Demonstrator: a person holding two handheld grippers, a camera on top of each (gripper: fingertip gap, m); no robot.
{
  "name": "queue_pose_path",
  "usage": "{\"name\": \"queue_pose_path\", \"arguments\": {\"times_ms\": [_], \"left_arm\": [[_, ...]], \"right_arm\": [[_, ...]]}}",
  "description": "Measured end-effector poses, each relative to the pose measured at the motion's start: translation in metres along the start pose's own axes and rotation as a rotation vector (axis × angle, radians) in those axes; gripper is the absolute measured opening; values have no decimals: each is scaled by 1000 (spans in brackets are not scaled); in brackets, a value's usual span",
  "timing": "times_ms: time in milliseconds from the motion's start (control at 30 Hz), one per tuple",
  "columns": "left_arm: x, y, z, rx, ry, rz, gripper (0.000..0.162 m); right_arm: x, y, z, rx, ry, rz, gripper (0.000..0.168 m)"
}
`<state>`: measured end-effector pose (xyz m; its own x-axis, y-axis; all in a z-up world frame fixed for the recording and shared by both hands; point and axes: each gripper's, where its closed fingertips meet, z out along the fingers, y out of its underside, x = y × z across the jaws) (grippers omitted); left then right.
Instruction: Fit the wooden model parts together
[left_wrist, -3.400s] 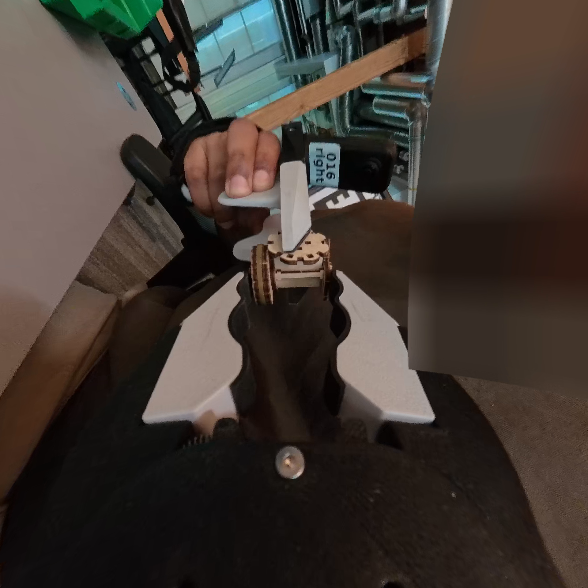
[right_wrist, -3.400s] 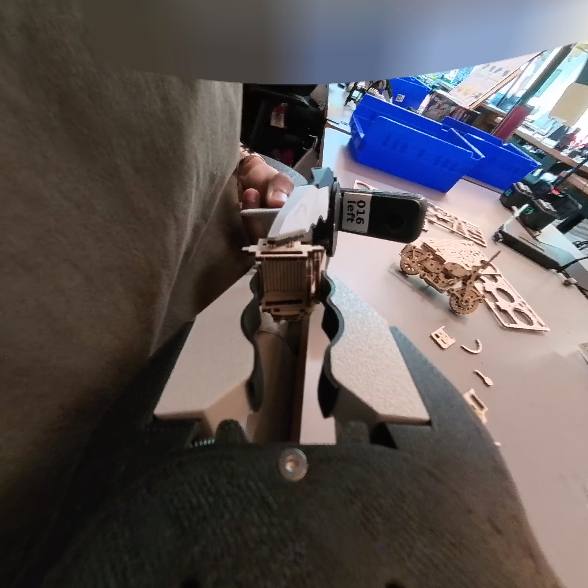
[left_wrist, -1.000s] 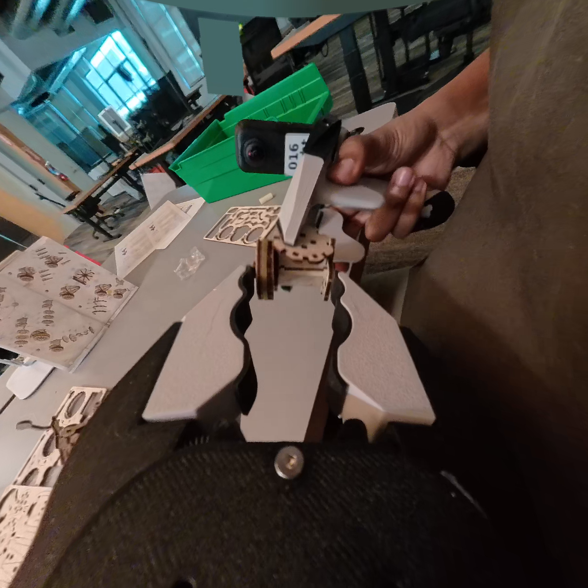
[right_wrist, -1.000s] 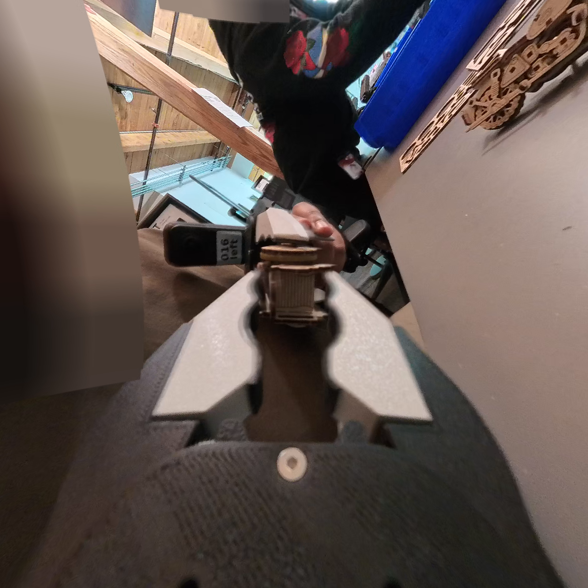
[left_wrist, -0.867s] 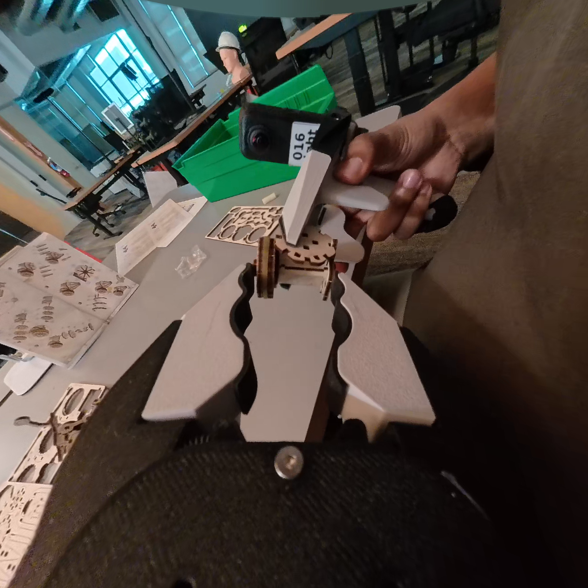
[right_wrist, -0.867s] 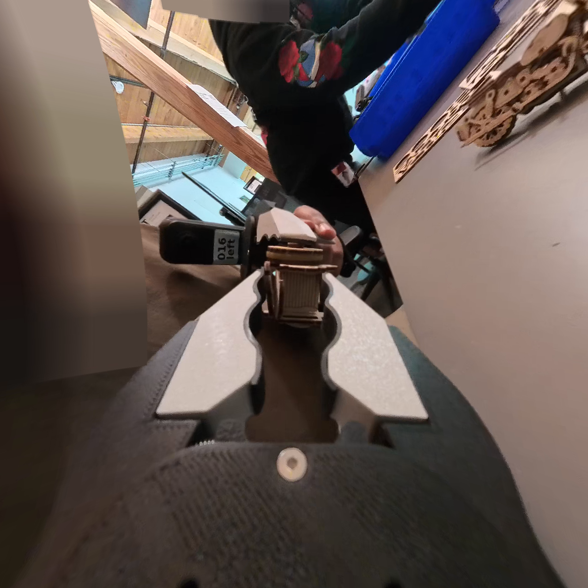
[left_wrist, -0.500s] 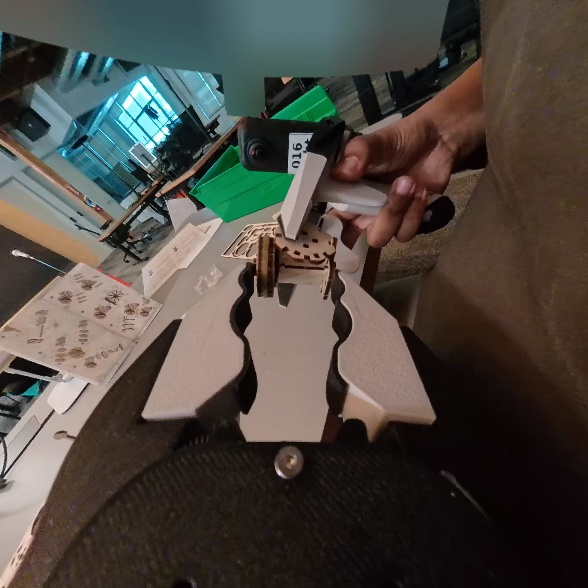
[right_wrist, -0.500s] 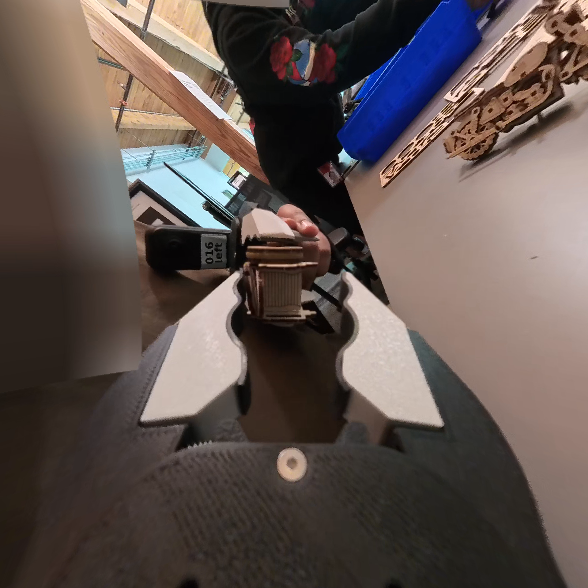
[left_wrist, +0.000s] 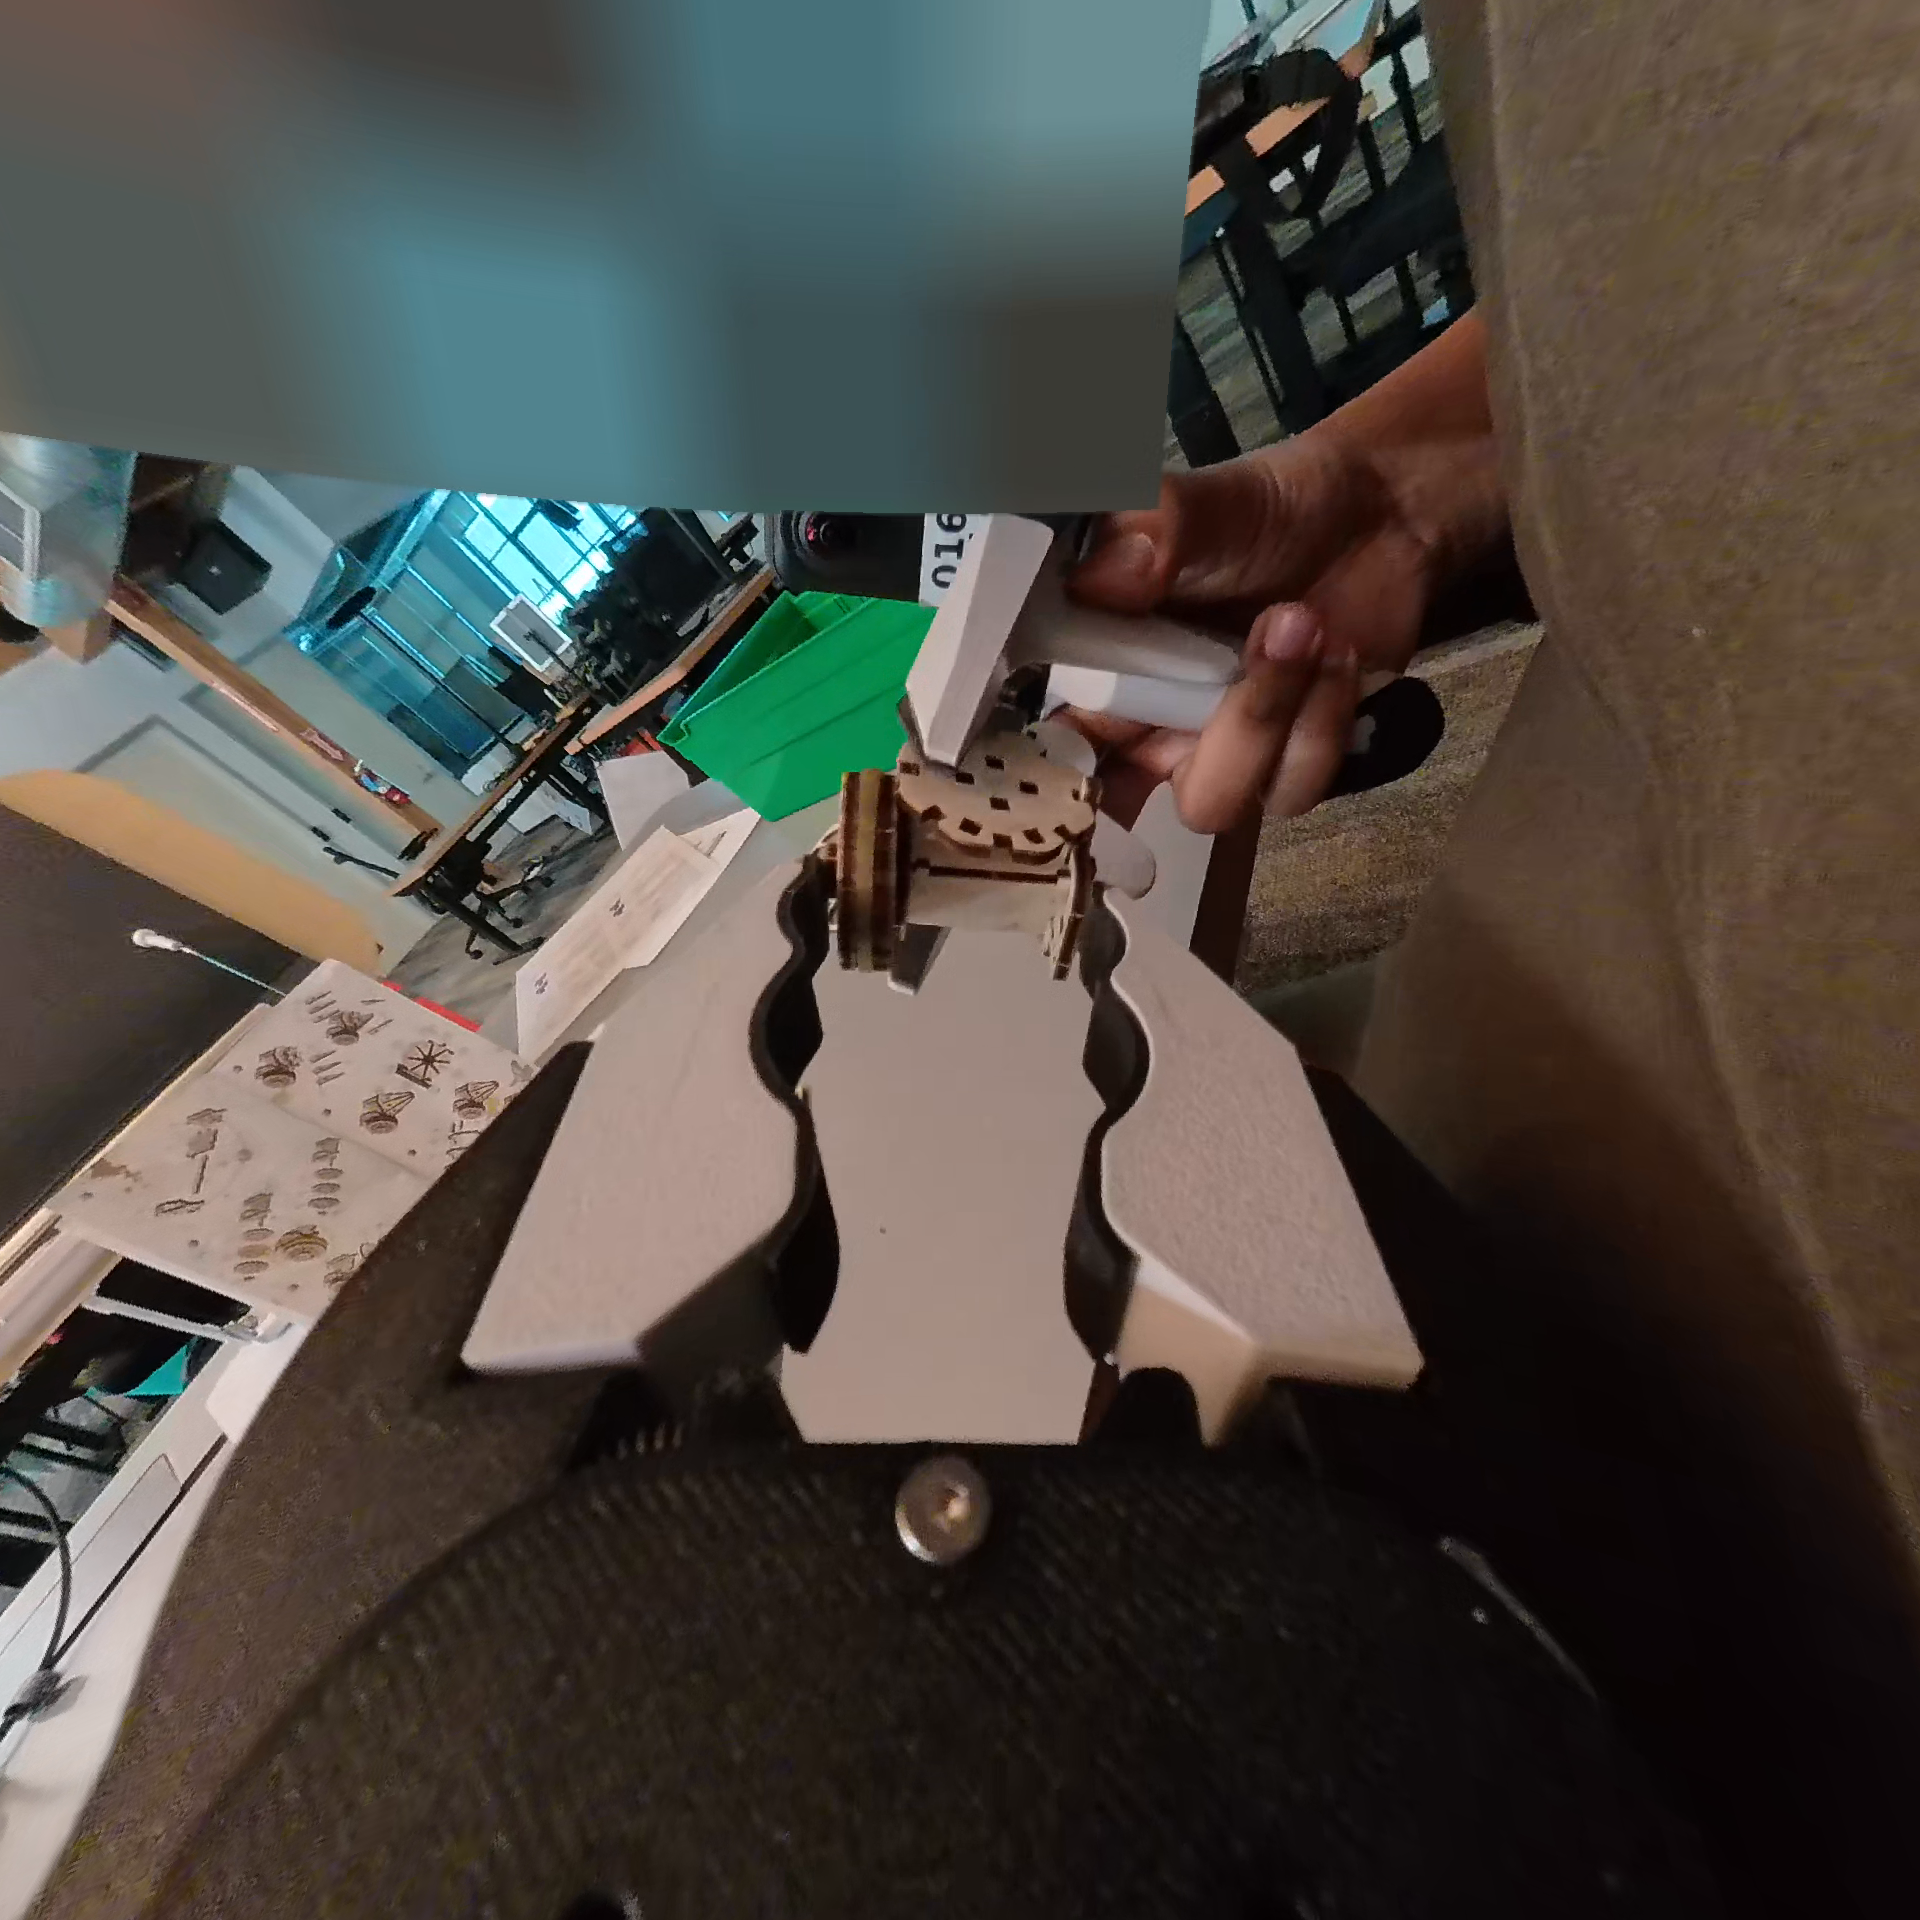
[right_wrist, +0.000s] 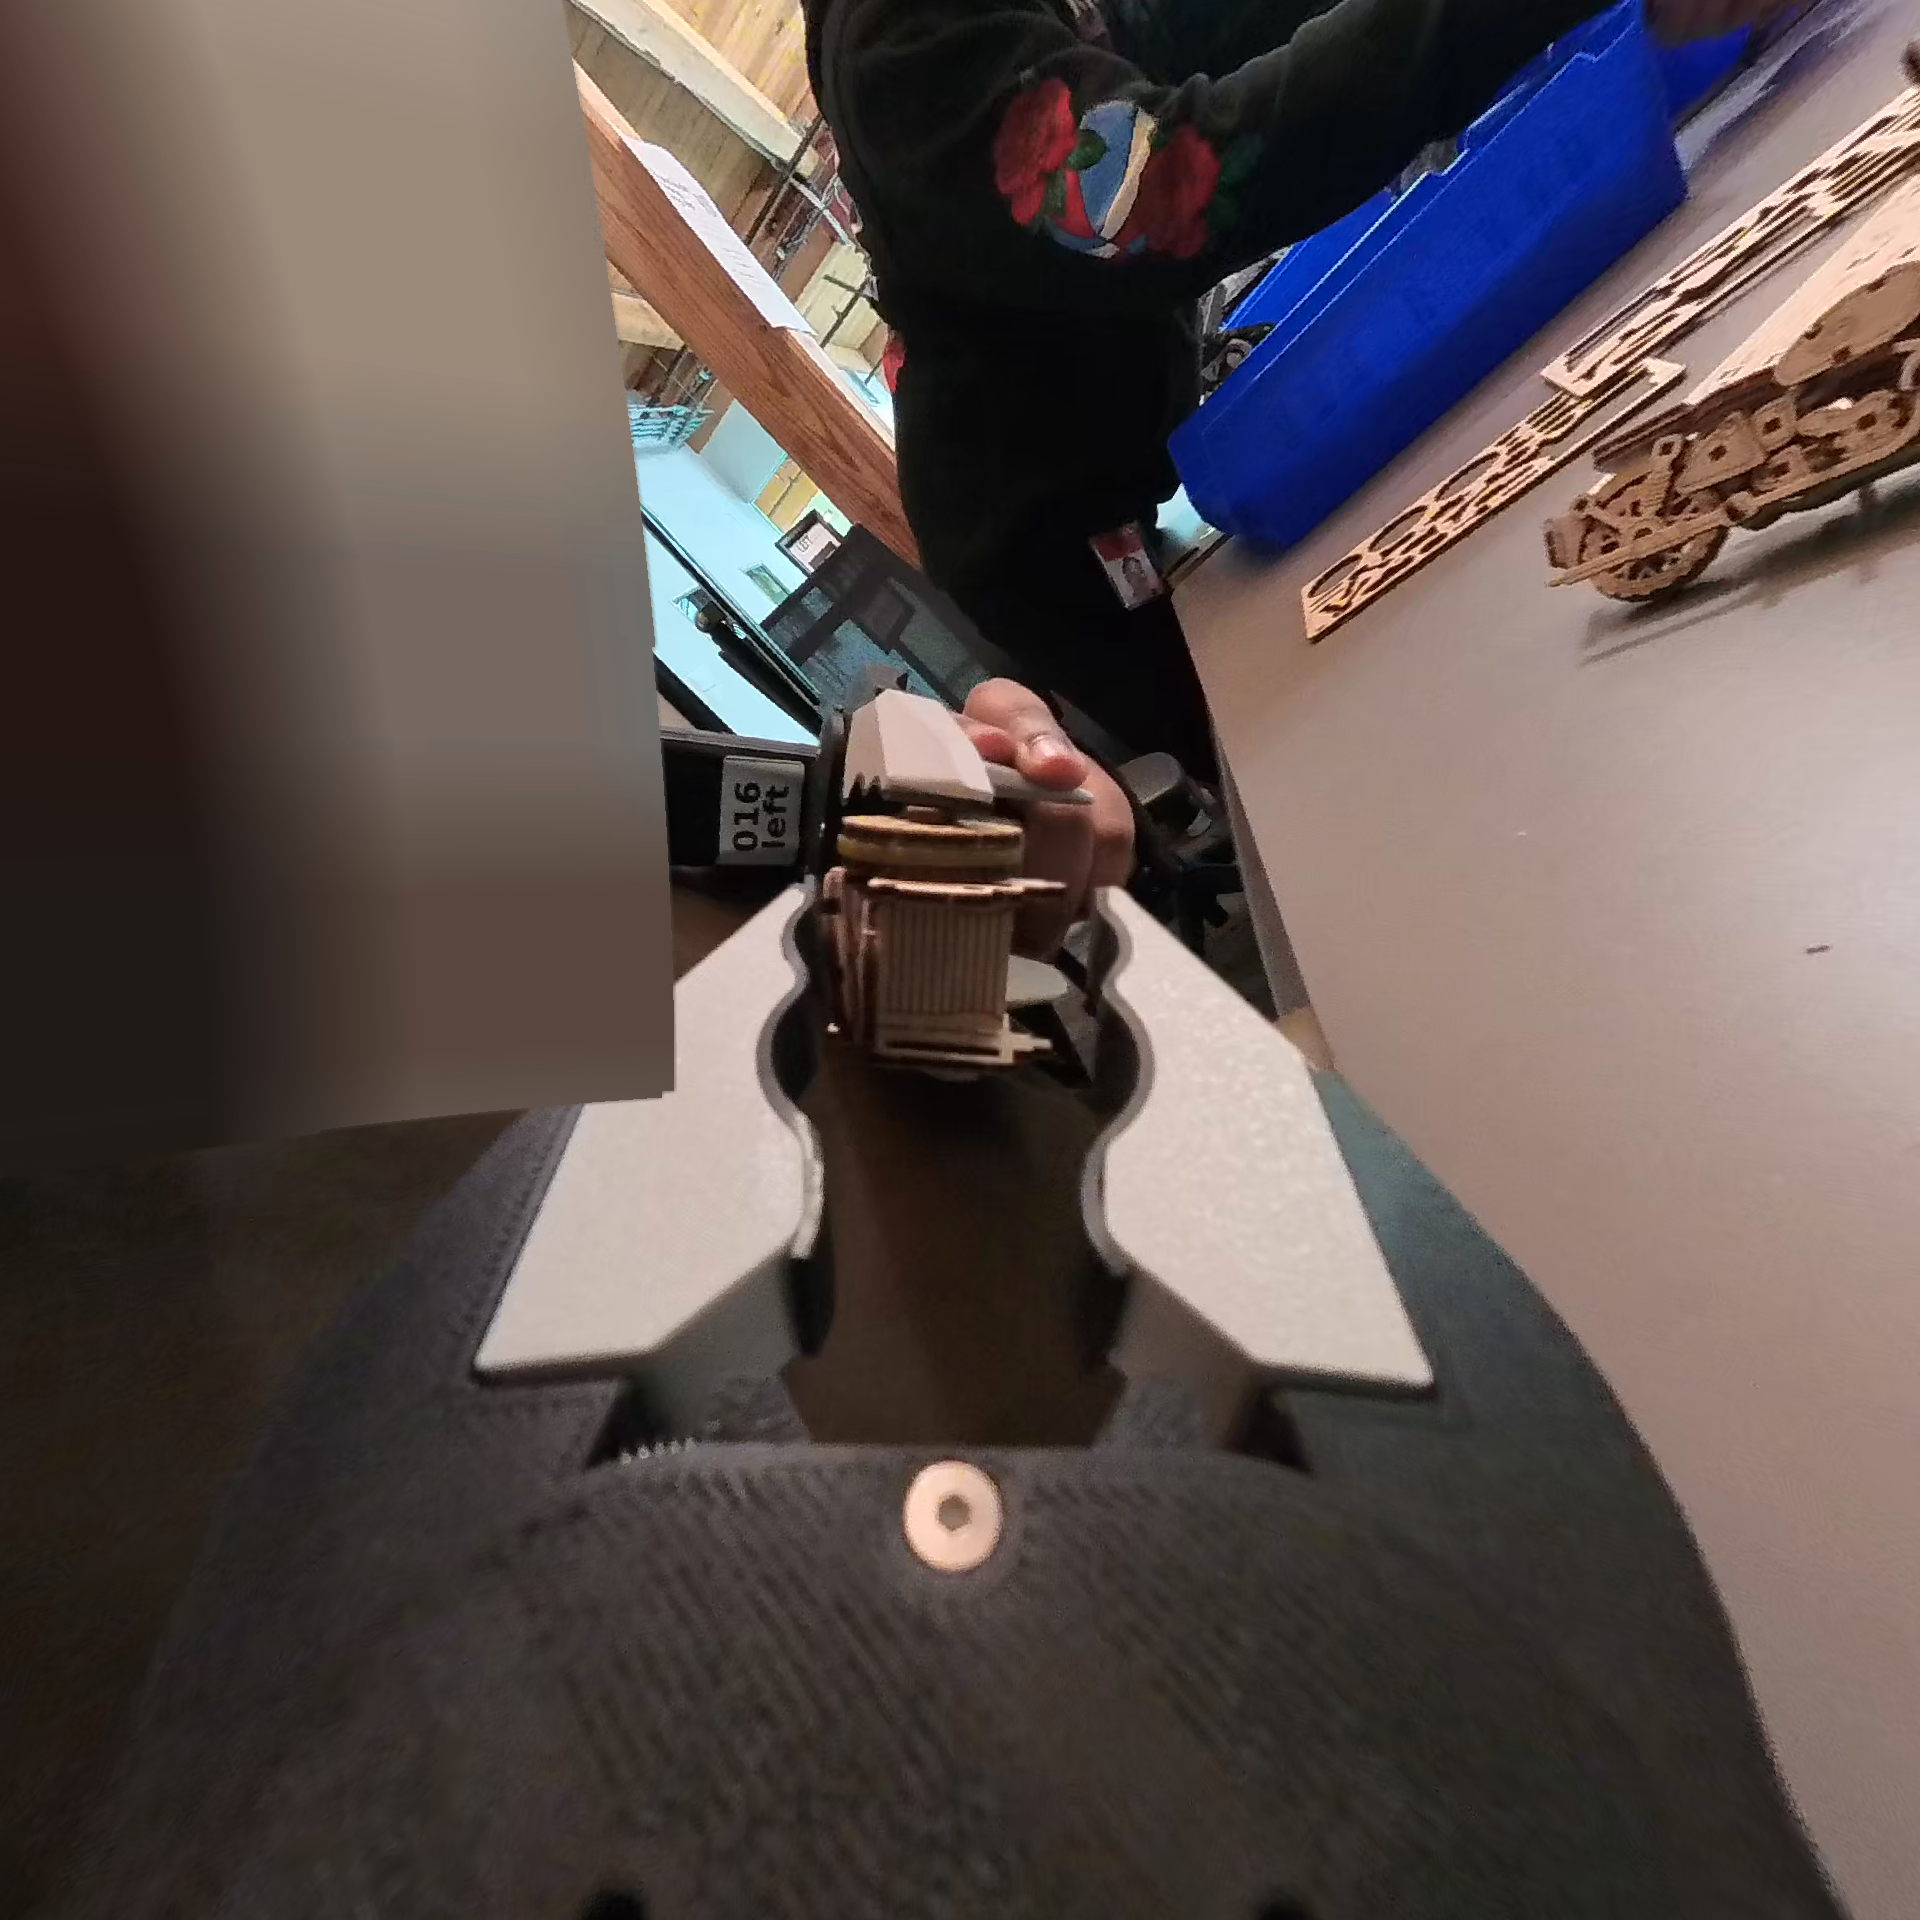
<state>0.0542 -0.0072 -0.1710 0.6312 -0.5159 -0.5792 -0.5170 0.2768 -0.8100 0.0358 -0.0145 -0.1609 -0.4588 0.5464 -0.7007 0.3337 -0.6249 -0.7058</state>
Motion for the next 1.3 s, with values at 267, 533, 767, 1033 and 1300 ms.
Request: {"name": "queue_pose_path", "arguments": {"times_ms": [267, 533, 767, 1033, 1300], "left_arm": [[1, 2, 2, 7, 16, -37, 47], [2, 7, 2, -20, 30, -42, 47], [4, 10, 3, -37, 51, -69, 46], [5, 15, 4, -84, 50, -91, 46], [4, 19, 6, -120, 32, -75, 46]], "right_arm": [[0, -1, -2, 6, 10, -38, 43], [6, 1, -2, 5, 9, 26, 42], [9, 4, -3, -17, 7, 49, 42], [14, 6, -4, -25, 30, 64, 41], [18, 6, -4, -21, 50, 85, 41]]}}
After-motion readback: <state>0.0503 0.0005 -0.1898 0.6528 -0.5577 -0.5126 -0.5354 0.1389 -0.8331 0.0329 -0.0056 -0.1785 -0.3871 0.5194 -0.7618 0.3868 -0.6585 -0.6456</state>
